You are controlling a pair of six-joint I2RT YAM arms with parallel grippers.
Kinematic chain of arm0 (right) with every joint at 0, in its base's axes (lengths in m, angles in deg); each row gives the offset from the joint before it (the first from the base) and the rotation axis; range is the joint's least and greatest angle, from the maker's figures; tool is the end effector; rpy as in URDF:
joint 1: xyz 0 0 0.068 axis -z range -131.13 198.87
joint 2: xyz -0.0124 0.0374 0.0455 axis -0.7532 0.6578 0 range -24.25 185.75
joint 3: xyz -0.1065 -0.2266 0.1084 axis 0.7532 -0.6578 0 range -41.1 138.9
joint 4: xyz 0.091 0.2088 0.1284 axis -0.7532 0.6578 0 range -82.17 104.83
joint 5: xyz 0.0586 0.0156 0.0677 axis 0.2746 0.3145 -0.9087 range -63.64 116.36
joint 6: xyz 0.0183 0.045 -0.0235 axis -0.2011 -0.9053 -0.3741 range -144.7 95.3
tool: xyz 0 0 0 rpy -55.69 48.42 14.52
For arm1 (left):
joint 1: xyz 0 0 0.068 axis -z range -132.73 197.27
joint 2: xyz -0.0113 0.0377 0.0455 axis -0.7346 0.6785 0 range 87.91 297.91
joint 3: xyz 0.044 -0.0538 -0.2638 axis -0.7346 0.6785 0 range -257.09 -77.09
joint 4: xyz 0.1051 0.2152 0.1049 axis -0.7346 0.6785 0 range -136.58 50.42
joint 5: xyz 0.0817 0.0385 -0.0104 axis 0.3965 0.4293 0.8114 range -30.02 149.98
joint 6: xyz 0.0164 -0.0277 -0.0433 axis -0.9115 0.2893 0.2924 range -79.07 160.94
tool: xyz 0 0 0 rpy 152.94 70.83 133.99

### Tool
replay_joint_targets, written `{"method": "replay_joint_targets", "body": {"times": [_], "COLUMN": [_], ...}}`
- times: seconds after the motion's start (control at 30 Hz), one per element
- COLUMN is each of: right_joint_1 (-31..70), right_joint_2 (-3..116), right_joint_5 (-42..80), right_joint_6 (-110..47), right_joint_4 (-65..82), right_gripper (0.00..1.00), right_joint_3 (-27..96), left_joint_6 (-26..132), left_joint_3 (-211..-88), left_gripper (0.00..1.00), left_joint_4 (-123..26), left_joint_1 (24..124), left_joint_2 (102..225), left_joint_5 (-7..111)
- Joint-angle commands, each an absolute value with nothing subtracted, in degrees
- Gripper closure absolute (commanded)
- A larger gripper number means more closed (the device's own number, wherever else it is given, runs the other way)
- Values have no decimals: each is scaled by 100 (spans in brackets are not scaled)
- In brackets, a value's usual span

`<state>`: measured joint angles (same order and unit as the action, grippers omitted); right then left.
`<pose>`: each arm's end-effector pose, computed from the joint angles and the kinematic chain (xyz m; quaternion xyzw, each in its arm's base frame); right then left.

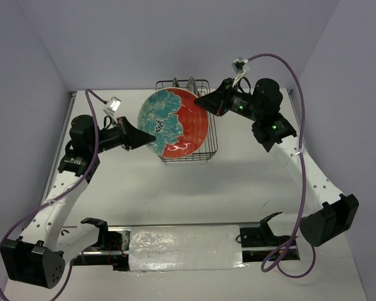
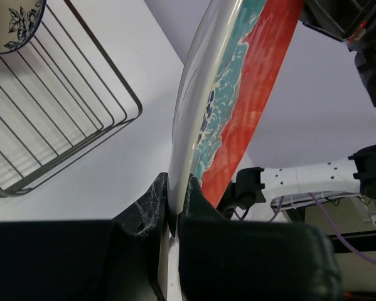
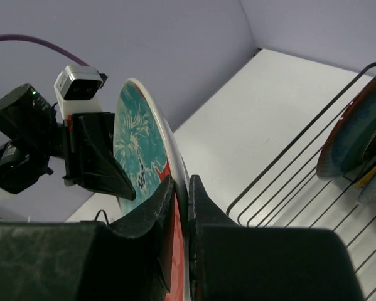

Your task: Unload the plates from the dish rack

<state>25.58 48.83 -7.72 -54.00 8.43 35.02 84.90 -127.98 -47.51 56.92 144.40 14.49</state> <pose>0.2567 0.1322 0.4433 -0.1766 0.6717 0.4876 0.5291 0.2153 -0.0624 0.3613 0.0503 0.7253 -0.5356 0.4296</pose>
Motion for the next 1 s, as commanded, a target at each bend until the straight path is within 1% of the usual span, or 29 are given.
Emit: {"method": "replay_joint_targets", "body": {"times": [0.0,0.03,0.07,0.1,0.13,0.17,0.2,0.27,0.3,0.33,0.37,0.4,0.43,0.47,0.5,0.57,0.63,0.67,0.73,0.77,0.83,0.9,0.97], "right_joint_1": [2373,2364,2373,2382,2391,2391,2399,2408,2434,2426,2452,2444,2452,2452,2461,2444,2452,2452,2452,2452,2461,2461,2470], "right_joint_2": [4756,4747,4721,4712,4703,4694,4694,4721,4764,4791,4808,4826,4809,4774,4669,4493,4203,4028,3851,3659,3456,3157,2894], "right_joint_5": [-889,-819,-653,-573,-520,-432,-370,-317,-282,-230,-142,190,419,639,1050,1282,1405,1406,1458,1458,1467,1450,1380], "right_joint_6": [-5960,-5907,-5846,-5819,-5775,-5731,-5722,-5670,-5652,-5626,-5564,-5520,-5459,-5345,-5318,-5256,-5230,-5212,-5134,-5107,-5019,-4975,-4949], "right_joint_4": [-184,-132,26,114,219,255,317,422,466,632,738,904,1228,1353,1467,1627,1618,1627,1723,1750,1837,1890,1890], "right_gripper": [100,96,90,79,72,59,38,30,23,20,17,15,14,14,13,13,13,13,13,13,13,12,12], "right_joint_3": [3564,3537,3519,3502,3493,3467,3466,3484,3501,3545,3572,3641,3677,3695,3651,3555,3327,3195,3098,2993,2826,2711,2536], "left_joint_6": [8540,8576,8654,8716,8804,8987,9085,9348,9402,9454,9524,9569,9613,9717,9762,9789,9815,9824,9972,10017,10131,10219,10237], "left_joint_3": [-12797,-12798,-12798,-12780,-12763,-12754,-12745,-12719,-12745,-12762,-12850,-12911,-12990,-13200,-13324,-13719,-13948,-13949,-13818,-13748,-13598,-13545,-13562], "left_gripper": [100,100,100,100,100,100,100,100,100,100,100,100,100,100,100,100,100,100,100,100,100,100,100], "left_joint_4": [-5617,-5573,-5485,-5371,-5240,-5160,-5107,-5116,-5020,-4932,-4678,-4380,-4142,-3565,-3307,-2676,-2514,-2670,-3030,-3572,-4084,-4856,-5140], "left_joint_1": [5773,5765,5738,5721,5694,5625,5580,5475,5457,5431,5396,5378,5343,5256,5211,4967,4711,4223,3729,3621,3410,3313,3260], "left_joint_2": [14206,14126,14030,13820,13714,13626,13459,13231,13151,13081,12993,12861,12817,12781,12816,13008,13579,14068,14563,15000,15451,16206,16811], "left_joint_5": [1785,1997,2269,2550,3084,3298,3465,3756,3931,4115,4570,4844,5125,5746,5970,6383,6141,5469,4780,4289,3934,3461,3405]}}
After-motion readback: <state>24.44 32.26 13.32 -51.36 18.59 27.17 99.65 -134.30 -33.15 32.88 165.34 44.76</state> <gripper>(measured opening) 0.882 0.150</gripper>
